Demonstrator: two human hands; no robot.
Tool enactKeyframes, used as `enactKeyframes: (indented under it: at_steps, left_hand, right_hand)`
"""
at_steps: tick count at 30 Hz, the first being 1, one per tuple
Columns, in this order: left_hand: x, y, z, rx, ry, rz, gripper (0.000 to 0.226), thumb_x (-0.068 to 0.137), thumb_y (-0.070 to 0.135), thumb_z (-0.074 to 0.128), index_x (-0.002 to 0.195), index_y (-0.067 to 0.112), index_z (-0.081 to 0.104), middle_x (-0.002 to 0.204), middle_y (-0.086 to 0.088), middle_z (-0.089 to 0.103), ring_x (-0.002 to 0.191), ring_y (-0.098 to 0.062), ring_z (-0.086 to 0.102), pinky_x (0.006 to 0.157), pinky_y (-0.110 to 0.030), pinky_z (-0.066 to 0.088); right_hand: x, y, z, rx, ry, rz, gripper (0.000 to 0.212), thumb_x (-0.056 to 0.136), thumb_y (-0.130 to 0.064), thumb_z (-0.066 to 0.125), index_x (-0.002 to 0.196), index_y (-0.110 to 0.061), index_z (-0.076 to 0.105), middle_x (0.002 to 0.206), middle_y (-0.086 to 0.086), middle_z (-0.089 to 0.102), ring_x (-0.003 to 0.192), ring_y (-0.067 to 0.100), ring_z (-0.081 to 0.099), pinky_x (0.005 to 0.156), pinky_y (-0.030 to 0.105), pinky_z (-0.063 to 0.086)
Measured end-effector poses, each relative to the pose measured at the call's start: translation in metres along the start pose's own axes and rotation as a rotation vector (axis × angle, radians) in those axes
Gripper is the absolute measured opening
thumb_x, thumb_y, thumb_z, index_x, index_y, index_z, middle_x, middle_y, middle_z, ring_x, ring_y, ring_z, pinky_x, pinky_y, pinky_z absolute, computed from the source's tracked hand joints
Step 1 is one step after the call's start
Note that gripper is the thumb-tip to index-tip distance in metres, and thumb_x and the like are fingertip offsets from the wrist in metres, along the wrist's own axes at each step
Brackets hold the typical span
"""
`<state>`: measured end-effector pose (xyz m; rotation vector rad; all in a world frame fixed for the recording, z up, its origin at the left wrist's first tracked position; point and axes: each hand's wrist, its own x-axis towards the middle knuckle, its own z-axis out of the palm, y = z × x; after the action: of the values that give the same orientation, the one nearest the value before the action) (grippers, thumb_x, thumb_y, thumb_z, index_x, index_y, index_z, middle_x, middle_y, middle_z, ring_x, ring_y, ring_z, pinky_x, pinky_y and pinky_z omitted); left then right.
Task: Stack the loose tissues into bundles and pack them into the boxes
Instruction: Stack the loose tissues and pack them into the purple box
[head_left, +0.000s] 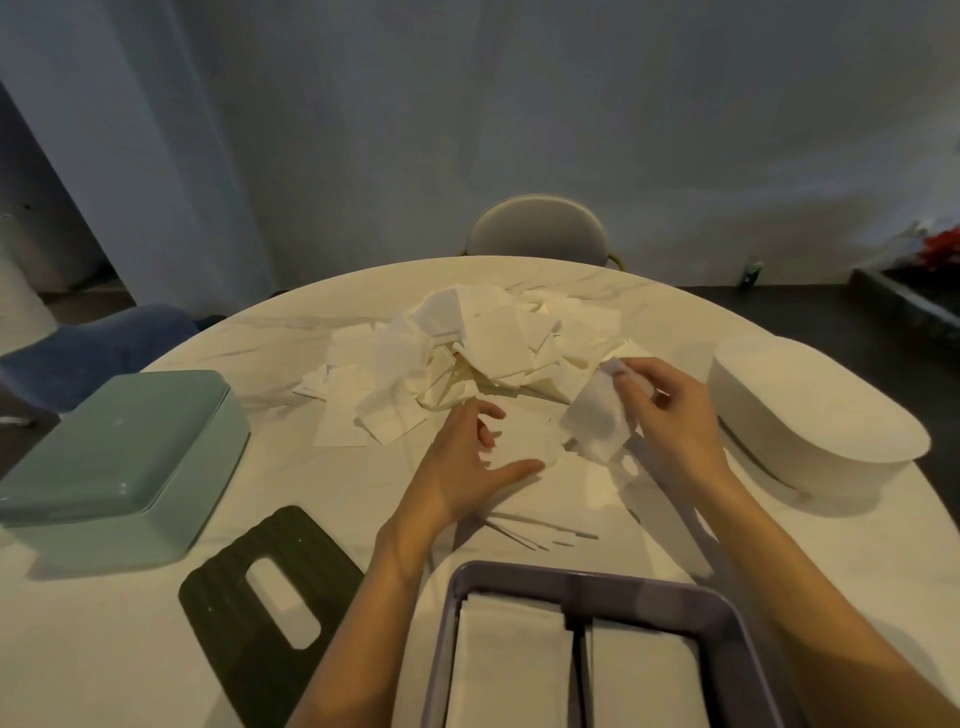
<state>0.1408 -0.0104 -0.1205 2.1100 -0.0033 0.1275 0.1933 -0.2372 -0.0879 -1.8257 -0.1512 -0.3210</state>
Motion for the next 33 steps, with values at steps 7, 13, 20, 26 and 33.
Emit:
enactKeyframes:
  at_steps: [7, 13, 20, 26, 33]
  left_hand:
    - [-0.006, 0.019, -0.006, -0.197, -0.127, 0.203, 0.023, 0.089, 0.032, 0.079, 0.111, 0.028, 0.075, 0.095, 0.011, 0.074, 0.084, -0.014, 0.064, 0.076, -0.028, 0.050]
    - [-0.009, 0.025, -0.010, -0.198, -0.305, 0.161, 0.051, 0.103, 0.039, 0.056, 0.151, 0.039, 0.040, 0.098, 0.005, 0.080, 0.084, -0.017, 0.068, 0.089, -0.028, 0.050]
    - [-0.002, 0.005, -0.017, 0.016, -0.065, 0.111, 0.017, 0.099, 0.012, 0.061, 0.110, 0.024, 0.067, 0.094, 0.009, 0.076, 0.092, -0.010, 0.070, 0.089, -0.041, 0.057]
    - [-0.011, 0.016, -0.028, -0.159, -0.087, 0.098, 0.024, 0.108, 0.024, 0.051, 0.113, 0.010, 0.070, 0.100, -0.002, 0.076, 0.072, 0.003, 0.064, 0.067, -0.017, 0.050]
    - [-0.014, 0.011, -0.039, 0.024, -0.442, 0.028, 0.084, 0.062, 0.049, 0.095, 0.130, 0.036, 0.048, 0.126, 0.010, 0.057, 0.093, -0.011, 0.060, 0.082, -0.023, 0.054]
  right_hand:
    - [0.003, -0.019, -0.011, 0.293, -0.176, 0.124, 0.033, 0.087, -0.044, 0.067, 0.117, -0.035, 0.072, 0.113, -0.014, 0.073, 0.105, 0.013, 0.069, 0.088, 0.028, 0.058]
    - [0.003, -0.024, -0.017, 0.402, -0.195, 0.207, 0.020, 0.095, -0.029, 0.066, 0.113, -0.029, 0.074, 0.107, -0.009, 0.075, 0.100, 0.014, 0.071, 0.082, 0.027, 0.060]
    - [-0.007, -0.021, 0.000, 0.299, -0.341, 0.434, 0.021, 0.091, -0.023, 0.074, 0.112, -0.020, 0.076, 0.119, 0.001, 0.071, 0.111, 0.024, 0.063, 0.084, 0.032, 0.055]
    - [-0.010, -0.026, -0.001, 0.110, -0.518, 0.413, 0.023, 0.089, -0.015, 0.076, 0.111, -0.019, 0.072, 0.113, 0.008, 0.069, 0.109, 0.028, 0.065, 0.098, 0.037, 0.056]
    - [-0.001, -0.006, -0.012, -0.310, -0.550, 0.287, 0.017, 0.097, -0.027, 0.067, 0.108, -0.039, 0.072, 0.126, -0.009, 0.059, 0.111, 0.015, 0.055, 0.093, 0.030, 0.049]
